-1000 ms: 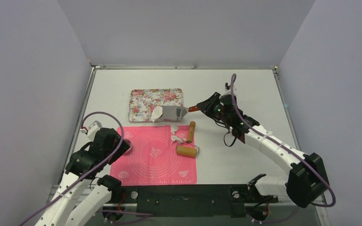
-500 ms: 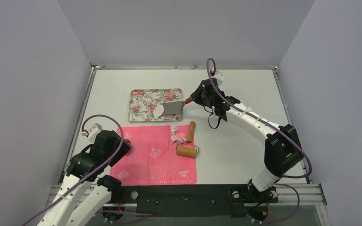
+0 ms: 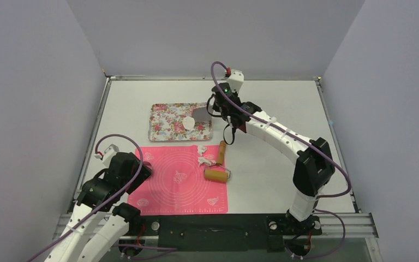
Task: Roll out the dumpling wrappers from the dough
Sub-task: Place the dumpling wrapper on the plate.
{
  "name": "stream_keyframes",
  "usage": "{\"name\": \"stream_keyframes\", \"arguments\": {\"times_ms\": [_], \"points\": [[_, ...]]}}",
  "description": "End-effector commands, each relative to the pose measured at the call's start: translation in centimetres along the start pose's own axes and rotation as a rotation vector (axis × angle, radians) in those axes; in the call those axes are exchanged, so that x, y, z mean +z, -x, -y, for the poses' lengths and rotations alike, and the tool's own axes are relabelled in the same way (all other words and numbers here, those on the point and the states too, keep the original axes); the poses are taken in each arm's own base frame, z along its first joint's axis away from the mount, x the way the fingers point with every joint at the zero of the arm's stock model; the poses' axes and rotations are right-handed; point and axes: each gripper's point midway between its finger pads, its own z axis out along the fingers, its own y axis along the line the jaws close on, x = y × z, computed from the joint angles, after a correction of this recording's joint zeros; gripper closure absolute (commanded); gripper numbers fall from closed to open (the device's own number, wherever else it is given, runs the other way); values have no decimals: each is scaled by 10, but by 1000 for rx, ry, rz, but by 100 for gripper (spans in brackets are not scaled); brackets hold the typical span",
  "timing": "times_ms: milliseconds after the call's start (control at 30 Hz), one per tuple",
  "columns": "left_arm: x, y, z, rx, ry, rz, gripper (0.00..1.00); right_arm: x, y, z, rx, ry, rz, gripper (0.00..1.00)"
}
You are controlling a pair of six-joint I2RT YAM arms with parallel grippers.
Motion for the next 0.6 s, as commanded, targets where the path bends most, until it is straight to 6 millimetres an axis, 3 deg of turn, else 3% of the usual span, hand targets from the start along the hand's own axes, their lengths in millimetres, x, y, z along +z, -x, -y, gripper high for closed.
{"name": "stream_keyframes", "arguments": {"times_ms": [0,233,333,433,567], "points": [[-3,6,7,-9,-31,20,41,0,6,28,-244,-229,85,100],[-6,7,4,-6,-33,29,40,-10,14,24,-330,-316,166,100],[-8,8,4,-2,-35,33,40,-23,38,24,-302,-340,242,100],[-8,9,5,0,-37,36,40,-40,69,14,-243,-305,317,100],[-8,10,7,5,-46,36,41,-56,95,1,-164,-241,385,100]]}}
